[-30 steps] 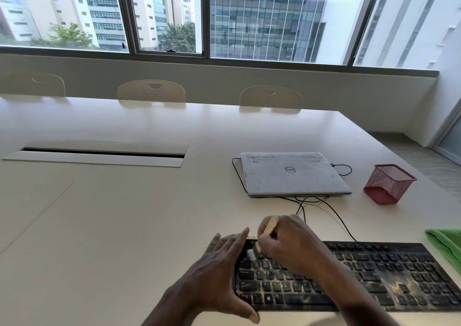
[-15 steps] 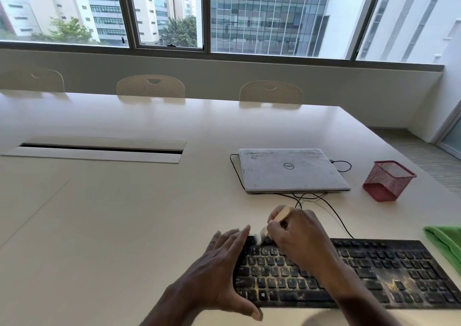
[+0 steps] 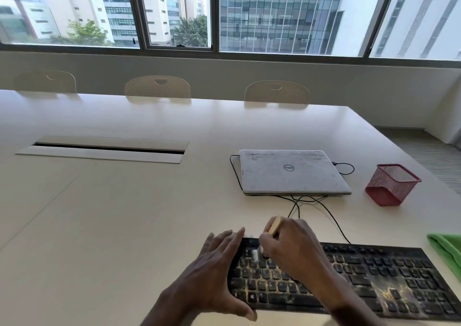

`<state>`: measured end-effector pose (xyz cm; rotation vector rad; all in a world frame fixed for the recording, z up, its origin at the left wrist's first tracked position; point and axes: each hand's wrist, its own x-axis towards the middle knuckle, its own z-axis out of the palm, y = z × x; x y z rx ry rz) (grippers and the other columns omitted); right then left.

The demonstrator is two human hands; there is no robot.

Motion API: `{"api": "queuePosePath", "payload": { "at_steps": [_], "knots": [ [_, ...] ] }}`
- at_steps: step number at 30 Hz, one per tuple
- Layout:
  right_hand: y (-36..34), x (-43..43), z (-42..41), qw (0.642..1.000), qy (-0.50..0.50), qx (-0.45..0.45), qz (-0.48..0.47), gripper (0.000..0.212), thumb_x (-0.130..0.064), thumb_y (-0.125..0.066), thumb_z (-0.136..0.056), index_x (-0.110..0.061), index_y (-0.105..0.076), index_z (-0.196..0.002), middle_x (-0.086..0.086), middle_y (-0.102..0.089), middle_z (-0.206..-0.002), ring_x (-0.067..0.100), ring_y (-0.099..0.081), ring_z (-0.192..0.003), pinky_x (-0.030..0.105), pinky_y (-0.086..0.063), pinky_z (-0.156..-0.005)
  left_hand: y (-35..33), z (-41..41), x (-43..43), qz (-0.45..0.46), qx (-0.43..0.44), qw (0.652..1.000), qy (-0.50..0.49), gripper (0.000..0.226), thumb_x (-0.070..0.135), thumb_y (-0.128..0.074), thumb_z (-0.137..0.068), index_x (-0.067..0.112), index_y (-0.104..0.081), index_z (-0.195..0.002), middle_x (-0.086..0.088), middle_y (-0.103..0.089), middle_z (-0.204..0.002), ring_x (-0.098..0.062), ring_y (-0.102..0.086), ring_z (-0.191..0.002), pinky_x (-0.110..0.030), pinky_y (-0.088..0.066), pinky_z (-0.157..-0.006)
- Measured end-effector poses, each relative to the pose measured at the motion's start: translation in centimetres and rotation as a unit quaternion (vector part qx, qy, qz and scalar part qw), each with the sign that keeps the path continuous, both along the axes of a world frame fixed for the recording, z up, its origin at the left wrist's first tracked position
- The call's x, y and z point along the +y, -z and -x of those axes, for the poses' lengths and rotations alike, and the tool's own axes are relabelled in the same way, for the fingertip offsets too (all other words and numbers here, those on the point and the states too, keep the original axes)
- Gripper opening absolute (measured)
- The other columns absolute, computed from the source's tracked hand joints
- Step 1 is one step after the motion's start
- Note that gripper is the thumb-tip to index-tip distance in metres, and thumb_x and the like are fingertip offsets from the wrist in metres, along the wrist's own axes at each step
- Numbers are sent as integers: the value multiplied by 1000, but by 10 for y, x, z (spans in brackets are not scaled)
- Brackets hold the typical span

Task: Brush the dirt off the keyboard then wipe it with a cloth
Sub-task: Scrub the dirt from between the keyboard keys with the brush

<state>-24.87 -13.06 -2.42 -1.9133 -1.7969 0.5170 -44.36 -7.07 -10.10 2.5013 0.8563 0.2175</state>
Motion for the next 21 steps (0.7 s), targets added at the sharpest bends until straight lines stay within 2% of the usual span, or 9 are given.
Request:
{"api": "queuePosePath", "payload": {
  "at_steps": [2, 4, 9, 13, 17, 21],
  "knots": [
    [-1, 0, -1, 999, 12, 19, -27, 19, -20, -55, -98, -17, -64, -81, 4, -69, -65, 6, -45, -41, 16, -42, -41, 0, -1, -2, -1, 7, 1000, -4, 147, 84, -76, -60, 38, 31, -148, 32, 21, -153, 11, 30, -143, -23, 23, -119],
    [-2, 1, -2, 997, 30, 37, -58, 17, -21, -57, -98, -19, -65, -83, 1, -69, -63, 5, -48, -40, 15, -40, -40, 0, -2, -3, 1, 9, 1000, -8, 146, 85, -75, -59, 39, 32, -148, 30, 19, -155, 7, 28, -146, -24, 23, -119],
    [1, -2, -3, 1000, -14, 12, -12, 19, -21, -54, -98, -20, -63, -81, 5, -68, -66, 7, -46, -43, 16, -45, -44, -2, -4, -4, 8, 13, 1000, -14, 147, 85, -76, -59, 39, 31, -148, 29, 18, -155, -1, 24, -150, -31, 20, -122],
    [-3, -1, -10, 998, 10, 48, -45, 17, -19, -55, -98, -17, -66, -85, 3, -67, -62, 5, -49, -40, 14, -40, -41, -5, -7, -6, 15, 20, 1000, -15, 146, 84, -77, -60, 42, 32, -147, 29, 14, -157, 0, 24, -149, -35, 19, -123],
    [-2, -2, -15, 999, -2, 33, -29, 16, -19, -55, -99, -18, -66, -87, 1, -68, -64, 5, -50, -41, 17, -44, -42, -12, -14, -8, 23, 35, 999, -11, 149, 81, -78, -61, 34, 28, -154, 13, 4, -169, -2, 20, -151, -33, 23, -119],
    [-1, -5, -18, 999, 3, 40, -32, 18, -18, -56, -96, -17, -66, -81, 4, -68, -63, 5, -47, -42, 20, -45, -42, -14, -18, -8, 24, 39, 999, -6, 151, 81, -79, -60, 32, 26, -156, 9, 0, -170, -2, 17, -151, -39, 22, -122]
  ]
}}
